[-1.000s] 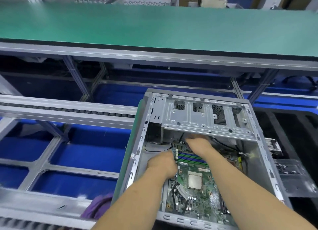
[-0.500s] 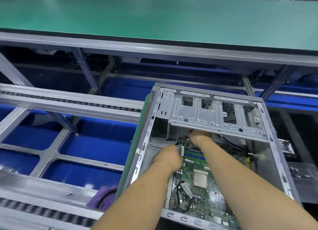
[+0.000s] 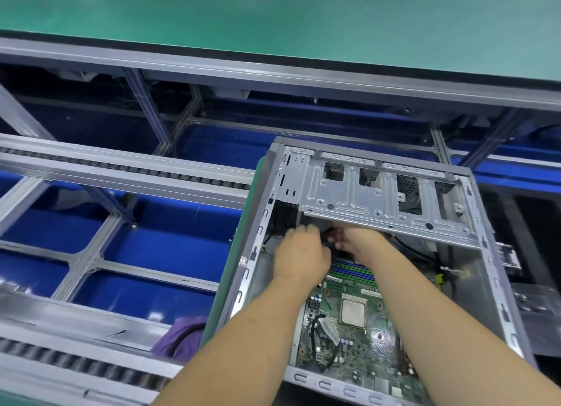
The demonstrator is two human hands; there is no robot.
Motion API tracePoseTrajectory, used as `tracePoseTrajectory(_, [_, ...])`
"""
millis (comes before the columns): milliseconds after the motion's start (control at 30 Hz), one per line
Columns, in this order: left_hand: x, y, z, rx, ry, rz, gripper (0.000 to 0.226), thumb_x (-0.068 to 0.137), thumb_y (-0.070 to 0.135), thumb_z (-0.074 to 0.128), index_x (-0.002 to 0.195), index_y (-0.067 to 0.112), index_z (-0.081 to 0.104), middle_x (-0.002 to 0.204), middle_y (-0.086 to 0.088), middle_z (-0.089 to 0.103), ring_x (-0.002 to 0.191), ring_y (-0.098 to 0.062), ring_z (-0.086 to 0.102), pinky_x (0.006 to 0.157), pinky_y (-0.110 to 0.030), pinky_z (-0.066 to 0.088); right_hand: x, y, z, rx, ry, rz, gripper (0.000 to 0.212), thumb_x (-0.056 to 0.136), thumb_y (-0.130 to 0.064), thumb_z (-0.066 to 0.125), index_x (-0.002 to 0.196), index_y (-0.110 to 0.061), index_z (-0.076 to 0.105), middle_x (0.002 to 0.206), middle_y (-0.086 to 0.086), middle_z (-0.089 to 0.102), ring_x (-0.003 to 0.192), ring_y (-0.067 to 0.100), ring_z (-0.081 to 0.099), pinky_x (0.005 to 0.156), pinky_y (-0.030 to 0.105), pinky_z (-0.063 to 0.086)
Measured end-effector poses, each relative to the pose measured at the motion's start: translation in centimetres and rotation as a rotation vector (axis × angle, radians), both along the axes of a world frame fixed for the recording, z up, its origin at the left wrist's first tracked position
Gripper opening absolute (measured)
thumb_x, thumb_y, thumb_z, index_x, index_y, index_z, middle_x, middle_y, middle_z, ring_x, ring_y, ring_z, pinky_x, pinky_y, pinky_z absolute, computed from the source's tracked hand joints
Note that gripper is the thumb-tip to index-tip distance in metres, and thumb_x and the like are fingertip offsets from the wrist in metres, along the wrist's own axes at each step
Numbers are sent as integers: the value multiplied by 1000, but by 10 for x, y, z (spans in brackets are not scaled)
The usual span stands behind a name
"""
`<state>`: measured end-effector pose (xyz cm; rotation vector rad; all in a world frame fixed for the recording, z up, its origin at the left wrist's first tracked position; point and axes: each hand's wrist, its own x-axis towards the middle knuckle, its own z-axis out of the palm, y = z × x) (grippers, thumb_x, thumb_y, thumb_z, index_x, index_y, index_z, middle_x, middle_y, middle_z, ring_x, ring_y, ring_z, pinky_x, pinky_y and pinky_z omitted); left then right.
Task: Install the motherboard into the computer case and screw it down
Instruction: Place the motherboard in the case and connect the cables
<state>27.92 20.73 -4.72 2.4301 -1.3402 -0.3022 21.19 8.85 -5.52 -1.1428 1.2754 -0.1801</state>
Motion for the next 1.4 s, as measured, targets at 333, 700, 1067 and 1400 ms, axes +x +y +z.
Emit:
tracePoseTrajectory(333, [-7, -5, -14, 12, 544, -133, 19, 94, 34, 54, 100, 20, 65, 76, 1, 63, 73, -23, 61, 64, -33, 48, -76, 26, 21, -27, -50, 129, 13, 100, -13, 62, 103, -10, 74, 93, 18, 76, 68, 25, 69, 52, 28, 51])
tracePoseTrajectory(700, [3, 6, -6, 187, 262, -292, 39, 94, 55, 54, 76, 21, 61, 67, 9, 55, 59, -13, 53, 53, -25, 38, -89, 3, -3, -510, 395, -87, 21, 99, -10, 52, 86, 2, 63, 83, 20, 67, 66, 32, 63, 62, 42, 55])
tracePoseTrajectory(1067, [-8, 7, 4, 148, 279, -449, 35, 97, 41, 49, 79, 13, 59, 61, 4, 50, 54, -14, 43, 52, -25, 33, -68, -13, -12, -352, 376, -62, 6, 103, -12, 48, 99, -8, 48, 81, 9, 45, 79, 23, 42, 73, 35, 36])
tracePoseTrajectory(1400, [-7, 2, 2, 38, 117, -365, 39, 99, 40, 43, 64, 24, 38, 59, 5, 49, 56, -17, 47, 54, -29, 35, -55, -12, 7, -506, 478, 13, 21, 106, -18, 42, 98, -10, 61, 105, 15, 64, 85, 27, 57, 72, 30, 41])
